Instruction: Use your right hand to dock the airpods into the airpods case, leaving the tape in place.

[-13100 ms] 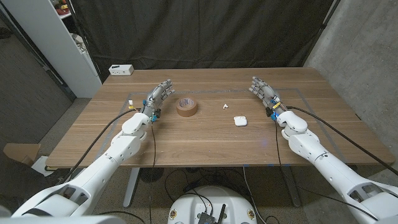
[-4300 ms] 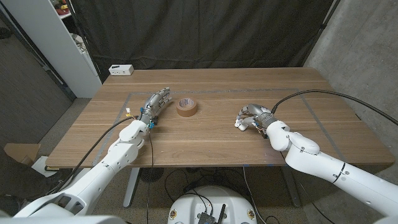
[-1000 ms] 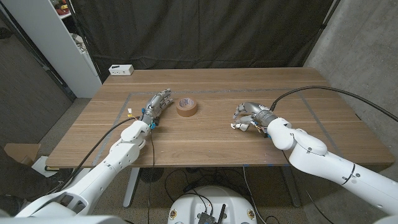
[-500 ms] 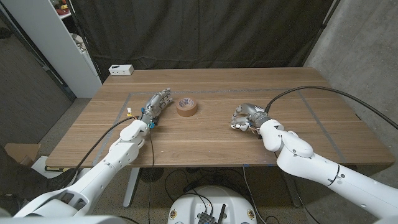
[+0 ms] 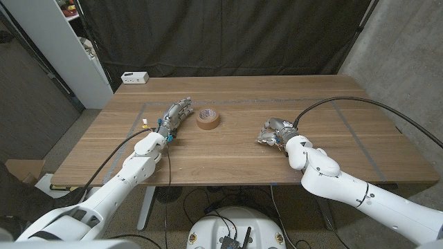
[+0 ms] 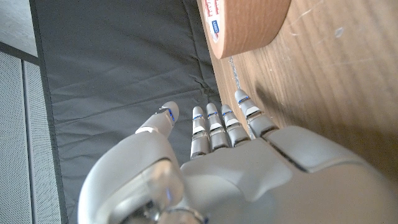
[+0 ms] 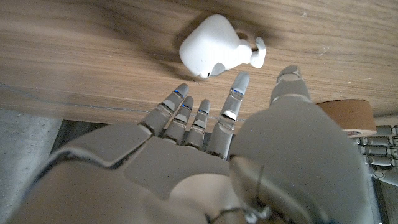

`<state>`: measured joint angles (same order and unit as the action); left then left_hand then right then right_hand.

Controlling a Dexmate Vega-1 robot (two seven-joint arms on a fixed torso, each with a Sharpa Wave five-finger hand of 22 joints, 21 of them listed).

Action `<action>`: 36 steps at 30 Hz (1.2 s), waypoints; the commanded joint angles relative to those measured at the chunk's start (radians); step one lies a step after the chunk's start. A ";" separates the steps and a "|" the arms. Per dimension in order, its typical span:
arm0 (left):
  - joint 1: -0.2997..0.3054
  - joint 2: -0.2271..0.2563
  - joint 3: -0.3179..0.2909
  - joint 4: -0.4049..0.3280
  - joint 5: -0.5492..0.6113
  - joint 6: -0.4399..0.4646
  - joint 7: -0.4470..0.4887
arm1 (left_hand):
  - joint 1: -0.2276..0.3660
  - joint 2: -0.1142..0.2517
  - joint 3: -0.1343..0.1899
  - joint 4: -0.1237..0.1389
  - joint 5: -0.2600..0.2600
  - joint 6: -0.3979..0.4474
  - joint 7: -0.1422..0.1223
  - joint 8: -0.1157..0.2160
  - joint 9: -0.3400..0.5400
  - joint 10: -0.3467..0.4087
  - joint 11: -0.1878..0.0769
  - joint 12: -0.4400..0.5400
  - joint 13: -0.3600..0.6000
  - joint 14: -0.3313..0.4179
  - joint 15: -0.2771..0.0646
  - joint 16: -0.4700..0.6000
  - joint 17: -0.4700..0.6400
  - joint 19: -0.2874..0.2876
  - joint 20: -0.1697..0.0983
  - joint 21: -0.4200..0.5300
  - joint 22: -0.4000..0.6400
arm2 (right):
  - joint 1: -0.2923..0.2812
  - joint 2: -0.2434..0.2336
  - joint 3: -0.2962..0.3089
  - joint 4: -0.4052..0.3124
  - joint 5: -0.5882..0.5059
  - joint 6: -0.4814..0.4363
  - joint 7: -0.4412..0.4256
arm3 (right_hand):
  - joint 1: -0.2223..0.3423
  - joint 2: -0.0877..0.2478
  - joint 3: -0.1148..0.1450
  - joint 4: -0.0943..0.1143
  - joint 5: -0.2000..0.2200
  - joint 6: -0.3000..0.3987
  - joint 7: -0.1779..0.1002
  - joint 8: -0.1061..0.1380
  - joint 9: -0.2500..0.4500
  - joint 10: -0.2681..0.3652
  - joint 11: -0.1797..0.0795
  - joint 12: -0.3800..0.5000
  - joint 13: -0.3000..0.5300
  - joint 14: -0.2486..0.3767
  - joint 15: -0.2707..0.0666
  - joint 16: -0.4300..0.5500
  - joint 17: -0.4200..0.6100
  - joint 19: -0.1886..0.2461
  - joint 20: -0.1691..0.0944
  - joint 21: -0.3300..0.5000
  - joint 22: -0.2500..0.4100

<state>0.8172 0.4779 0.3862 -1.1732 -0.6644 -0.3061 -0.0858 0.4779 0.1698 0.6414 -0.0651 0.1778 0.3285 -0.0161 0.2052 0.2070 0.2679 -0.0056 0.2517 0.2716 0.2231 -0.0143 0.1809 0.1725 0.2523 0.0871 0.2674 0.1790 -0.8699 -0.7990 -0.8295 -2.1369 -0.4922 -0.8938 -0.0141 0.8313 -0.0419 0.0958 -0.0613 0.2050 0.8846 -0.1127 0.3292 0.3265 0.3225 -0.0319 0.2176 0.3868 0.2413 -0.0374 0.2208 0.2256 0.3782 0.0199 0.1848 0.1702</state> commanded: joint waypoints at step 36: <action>-0.081 -0.036 0.016 0.126 0.005 -0.003 -0.053 | -0.005 0.002 0.007 -0.009 0.006 0.012 0.008 0.000 0.002 0.014 0.009 0.006 0.008 0.007 0.006 0.003 0.000 0.016 0.002 -0.006 0.006 | 0.106 0.010 -0.097 0.038 0.122 -0.079 0.007 | 0.130 0.060 0.069 -0.083 0.014 0.028 -0.003 0.003 0.003 0.033 -0.023 0.001 -0.024 -0.009 -0.090 0.000 -0.009 0.000 -0.027 0.014 0.006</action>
<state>0.7475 0.4436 0.4034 -1.0694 -0.6562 -0.3048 -0.1240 0.4781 0.1699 0.6470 -0.0705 0.1778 0.3339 -0.0106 0.2052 0.2070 0.2724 -0.0010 0.2517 0.2766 0.2269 -0.0105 0.1809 0.1725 0.2563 0.0911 0.2596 0.1842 -0.7812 -0.7904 -0.9093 -2.1024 -0.3966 -0.9605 -0.0125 0.9375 0.0115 0.1576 -0.1314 0.2126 0.9098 -0.1088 0.3293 0.3277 0.3486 -0.0503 0.2176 0.3616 0.2217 -0.0396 0.2208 0.2146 0.3735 0.0033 0.1929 0.1775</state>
